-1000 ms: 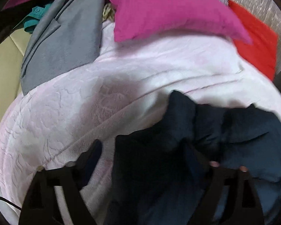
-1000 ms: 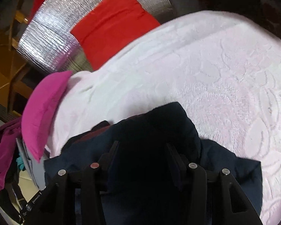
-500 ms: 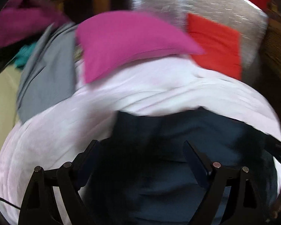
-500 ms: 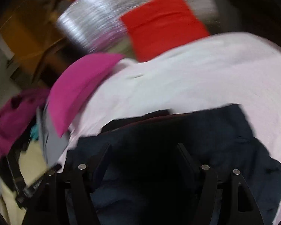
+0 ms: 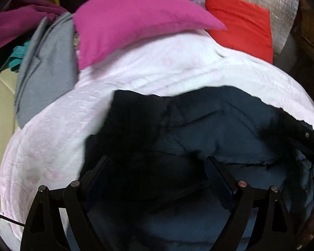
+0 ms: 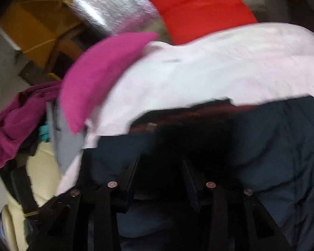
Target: Fold large clothes
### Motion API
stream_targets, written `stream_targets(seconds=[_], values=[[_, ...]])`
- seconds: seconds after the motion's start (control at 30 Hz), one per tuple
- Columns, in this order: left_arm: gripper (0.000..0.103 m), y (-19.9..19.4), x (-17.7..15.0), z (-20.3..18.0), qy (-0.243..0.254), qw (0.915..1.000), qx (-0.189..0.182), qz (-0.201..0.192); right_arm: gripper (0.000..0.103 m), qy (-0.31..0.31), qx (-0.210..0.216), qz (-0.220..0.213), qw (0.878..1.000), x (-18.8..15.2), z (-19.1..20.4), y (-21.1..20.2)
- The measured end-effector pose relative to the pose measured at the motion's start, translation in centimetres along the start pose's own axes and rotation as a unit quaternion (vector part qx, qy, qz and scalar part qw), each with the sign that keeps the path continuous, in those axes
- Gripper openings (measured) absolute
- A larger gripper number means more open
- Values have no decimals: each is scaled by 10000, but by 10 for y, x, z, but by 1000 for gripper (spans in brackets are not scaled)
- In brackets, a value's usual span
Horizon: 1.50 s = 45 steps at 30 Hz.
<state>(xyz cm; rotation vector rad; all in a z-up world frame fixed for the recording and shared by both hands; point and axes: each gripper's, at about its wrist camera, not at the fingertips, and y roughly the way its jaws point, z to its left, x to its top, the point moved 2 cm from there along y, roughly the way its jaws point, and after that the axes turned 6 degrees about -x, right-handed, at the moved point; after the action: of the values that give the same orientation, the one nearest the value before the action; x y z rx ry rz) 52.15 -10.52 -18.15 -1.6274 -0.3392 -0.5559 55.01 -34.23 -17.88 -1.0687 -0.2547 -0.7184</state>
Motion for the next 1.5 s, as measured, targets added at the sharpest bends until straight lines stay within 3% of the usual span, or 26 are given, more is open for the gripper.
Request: stream_targets(seconds=[0.1, 0.2, 0.33, 0.47, 0.63, 0.83, 1.03, 1.17, 1.27, 1.37, 1.5], values=[[91, -13, -5, 14, -1, 9993, 338, -185, 45, -114, 245, 225, 9994, 0, 20, 23], [91, -20, -8, 19, 79, 9982, 486, -354, 47, 92, 42, 425, 9990, -1, 15, 49], [91, -25, -7, 21, 214, 9961, 653, -559, 47, 328, 59, 480, 9983, 4, 10, 47], [91, -33, -8, 20, 216, 9956, 561, -715, 47, 122, -12, 122, 9999, -2, 13, 12], [91, -44, -11, 8, 380, 9940, 482, -909, 48, -317, -914, -319, 9948, -21, -7, -47], [91, -45, -15, 0, 494, 9933, 499, -916, 48, -20, -1863, -575, 9808, -35, -66, -92], [91, -43, -16, -9, 545, 9930, 516, -908, 51, 560, -1768, -65, 9826, -35, -114, -67], [91, -46, -17, -14, 595, 9925, 532, -926, 56, 612, -1642, -178, 9844, -37, -111, -74], [91, -57, -21, -17, 543, 9924, 506, -984, 60, 422, -1643, -406, 9847, -50, -98, -98], [91, -81, -32, -23, 459, 9916, 447, -1124, 73, 67, -1770, -659, 9820, -74, -79, -134], [91, -120, -62, -31, 525, 9883, 507, -1342, 74, -254, -1797, -993, 9784, -119, -51, -188]])
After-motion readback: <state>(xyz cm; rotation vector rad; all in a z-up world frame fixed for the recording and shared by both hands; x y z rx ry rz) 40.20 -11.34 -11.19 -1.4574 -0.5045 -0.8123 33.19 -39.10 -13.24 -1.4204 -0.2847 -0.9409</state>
